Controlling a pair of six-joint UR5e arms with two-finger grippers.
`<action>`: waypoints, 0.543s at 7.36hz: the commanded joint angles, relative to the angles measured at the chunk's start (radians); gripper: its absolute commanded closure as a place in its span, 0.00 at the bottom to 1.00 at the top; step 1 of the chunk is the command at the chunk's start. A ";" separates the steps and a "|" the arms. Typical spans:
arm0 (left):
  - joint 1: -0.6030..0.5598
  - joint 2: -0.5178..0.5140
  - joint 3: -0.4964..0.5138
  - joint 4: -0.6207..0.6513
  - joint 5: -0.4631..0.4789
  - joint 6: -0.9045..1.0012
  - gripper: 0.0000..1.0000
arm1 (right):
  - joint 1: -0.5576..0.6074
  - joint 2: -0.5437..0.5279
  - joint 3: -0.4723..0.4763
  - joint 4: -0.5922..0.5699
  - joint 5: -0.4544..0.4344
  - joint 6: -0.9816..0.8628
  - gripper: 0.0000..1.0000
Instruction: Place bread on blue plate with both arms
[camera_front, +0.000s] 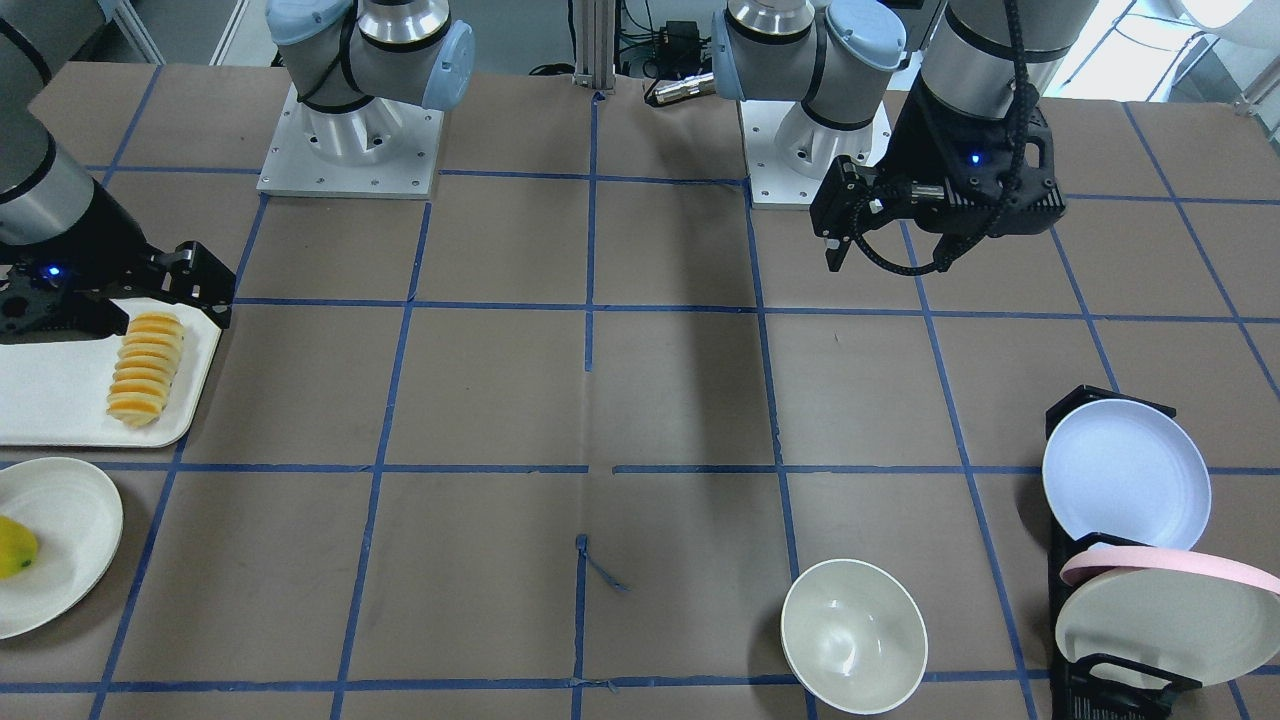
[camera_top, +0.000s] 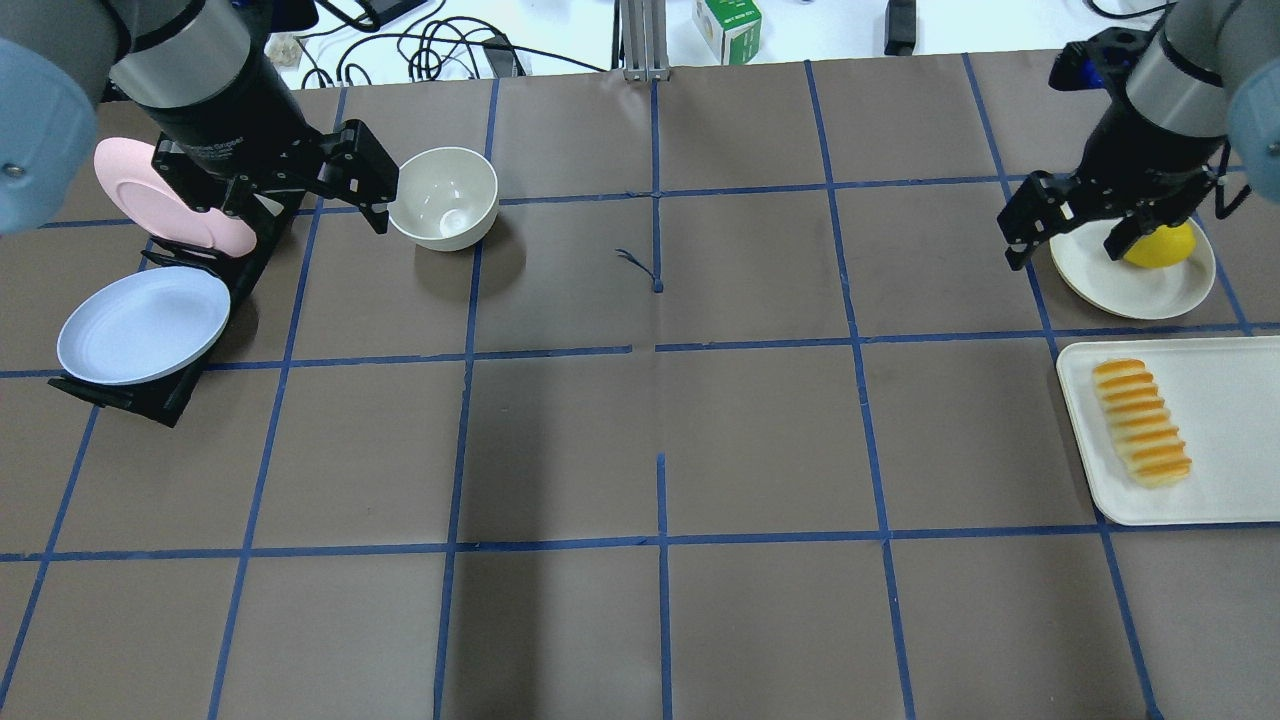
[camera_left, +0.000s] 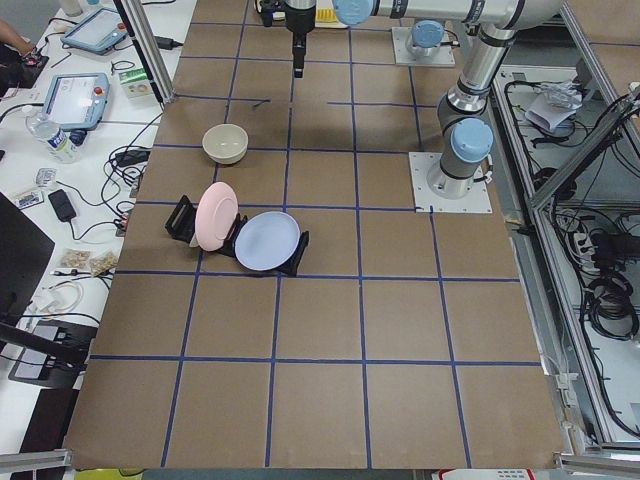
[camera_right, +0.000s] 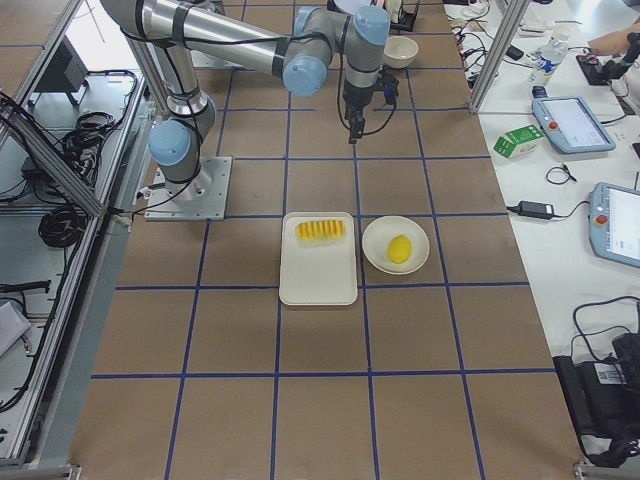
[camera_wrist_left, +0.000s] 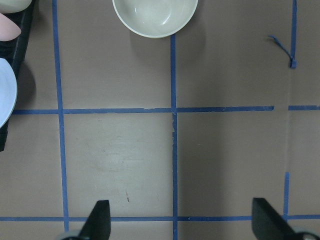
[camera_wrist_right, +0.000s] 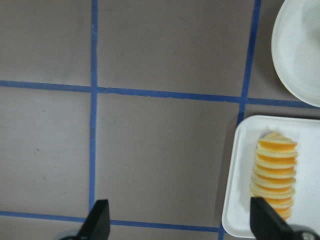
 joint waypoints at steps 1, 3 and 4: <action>0.048 0.007 -0.002 -0.011 0.002 -0.021 0.00 | -0.153 -0.020 0.163 -0.188 -0.001 -0.181 0.00; 0.091 0.001 -0.007 -0.010 -0.003 -0.024 0.00 | -0.313 -0.023 0.309 -0.274 0.014 -0.336 0.00; 0.172 0.001 -0.009 -0.010 -0.004 -0.013 0.00 | -0.342 -0.020 0.399 -0.400 0.012 -0.369 0.00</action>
